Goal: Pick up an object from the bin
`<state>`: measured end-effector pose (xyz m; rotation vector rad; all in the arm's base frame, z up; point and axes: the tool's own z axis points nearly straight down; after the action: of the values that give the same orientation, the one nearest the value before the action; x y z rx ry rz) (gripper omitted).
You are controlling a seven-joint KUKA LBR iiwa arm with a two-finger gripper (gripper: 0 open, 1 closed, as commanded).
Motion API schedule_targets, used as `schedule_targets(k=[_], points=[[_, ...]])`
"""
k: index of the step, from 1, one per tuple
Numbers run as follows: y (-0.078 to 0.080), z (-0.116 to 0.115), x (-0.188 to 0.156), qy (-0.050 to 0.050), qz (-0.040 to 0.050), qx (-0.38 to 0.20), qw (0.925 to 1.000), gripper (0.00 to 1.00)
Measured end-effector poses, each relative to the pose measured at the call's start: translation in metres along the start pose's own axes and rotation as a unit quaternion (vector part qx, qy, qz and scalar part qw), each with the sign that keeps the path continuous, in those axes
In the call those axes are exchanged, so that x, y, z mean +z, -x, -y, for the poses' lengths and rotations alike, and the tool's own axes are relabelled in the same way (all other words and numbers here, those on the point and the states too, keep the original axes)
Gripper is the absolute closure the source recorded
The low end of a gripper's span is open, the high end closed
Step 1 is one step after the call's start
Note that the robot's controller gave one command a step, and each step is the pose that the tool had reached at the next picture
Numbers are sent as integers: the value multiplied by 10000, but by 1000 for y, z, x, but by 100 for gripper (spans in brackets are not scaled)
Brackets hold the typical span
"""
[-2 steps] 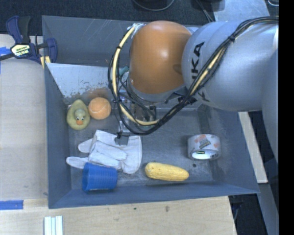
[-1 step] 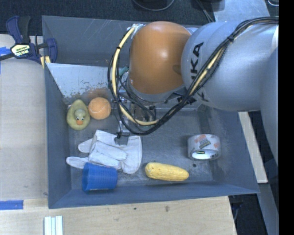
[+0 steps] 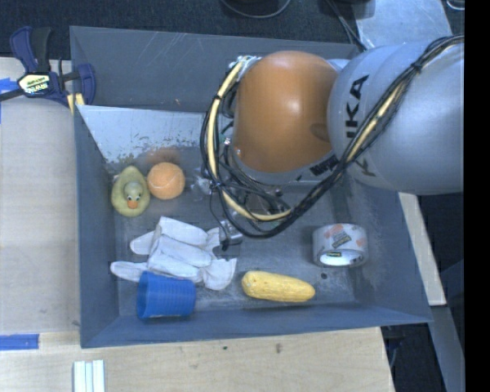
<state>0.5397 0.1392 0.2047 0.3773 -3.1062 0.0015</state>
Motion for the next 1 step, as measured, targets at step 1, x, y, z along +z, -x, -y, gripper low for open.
schedule_targets(k=[1], points=[[4,7,2,-19,164,-700,9974,0]])
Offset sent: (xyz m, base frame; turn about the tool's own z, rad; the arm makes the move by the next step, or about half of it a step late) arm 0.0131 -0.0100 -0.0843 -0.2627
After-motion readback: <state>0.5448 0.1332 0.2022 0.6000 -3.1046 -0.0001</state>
